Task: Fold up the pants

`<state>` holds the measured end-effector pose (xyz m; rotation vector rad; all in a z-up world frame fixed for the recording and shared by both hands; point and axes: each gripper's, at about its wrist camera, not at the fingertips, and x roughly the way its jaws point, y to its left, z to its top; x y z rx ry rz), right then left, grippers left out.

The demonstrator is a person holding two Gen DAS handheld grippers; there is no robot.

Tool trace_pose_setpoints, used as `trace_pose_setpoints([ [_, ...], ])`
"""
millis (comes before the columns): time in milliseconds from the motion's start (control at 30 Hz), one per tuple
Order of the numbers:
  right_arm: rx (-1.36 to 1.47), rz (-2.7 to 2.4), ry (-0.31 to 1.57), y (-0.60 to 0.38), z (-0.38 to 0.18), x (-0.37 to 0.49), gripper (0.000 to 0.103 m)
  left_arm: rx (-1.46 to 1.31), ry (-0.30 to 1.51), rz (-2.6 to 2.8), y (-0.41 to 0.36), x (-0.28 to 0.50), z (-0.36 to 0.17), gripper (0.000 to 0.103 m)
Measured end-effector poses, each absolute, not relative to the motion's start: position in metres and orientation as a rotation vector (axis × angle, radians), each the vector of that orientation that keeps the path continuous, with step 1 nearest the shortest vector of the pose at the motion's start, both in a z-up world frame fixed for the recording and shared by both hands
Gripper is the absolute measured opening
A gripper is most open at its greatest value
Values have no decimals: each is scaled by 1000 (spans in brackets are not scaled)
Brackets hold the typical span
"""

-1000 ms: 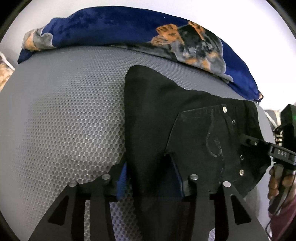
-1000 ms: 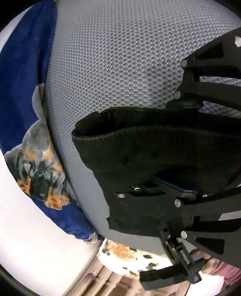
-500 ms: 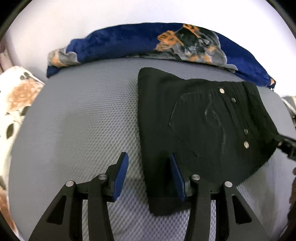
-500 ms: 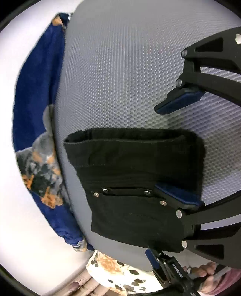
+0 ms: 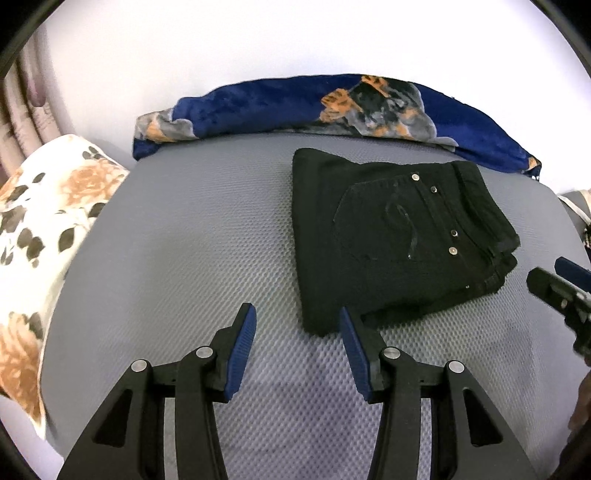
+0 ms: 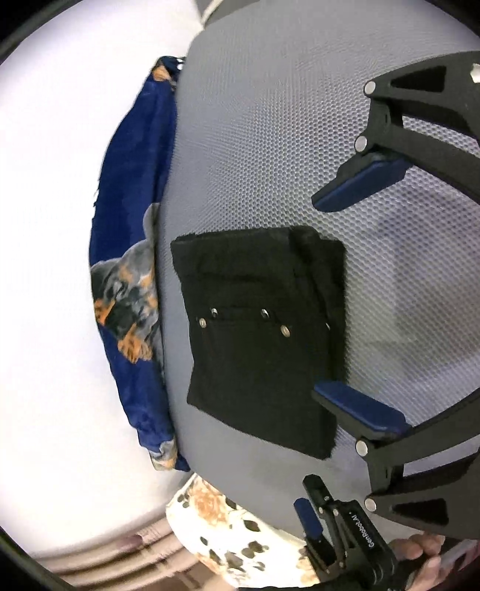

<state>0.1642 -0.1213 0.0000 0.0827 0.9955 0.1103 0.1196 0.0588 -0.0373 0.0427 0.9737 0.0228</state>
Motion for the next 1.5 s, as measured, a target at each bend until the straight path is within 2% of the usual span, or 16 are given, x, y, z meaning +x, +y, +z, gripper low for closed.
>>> trace_pose_setpoints([
  [200, 73, 103, 977, -103, 8, 141, 96, 46, 953, 34, 62, 90, -31, 52],
  [633, 51, 54, 939, -83, 16, 99, 96, 6, 935, 57, 68, 50, -28, 52],
  [1500, 52, 89, 943, -73, 12, 76, 96, 28, 923, 53, 61, 27, -23, 52],
])
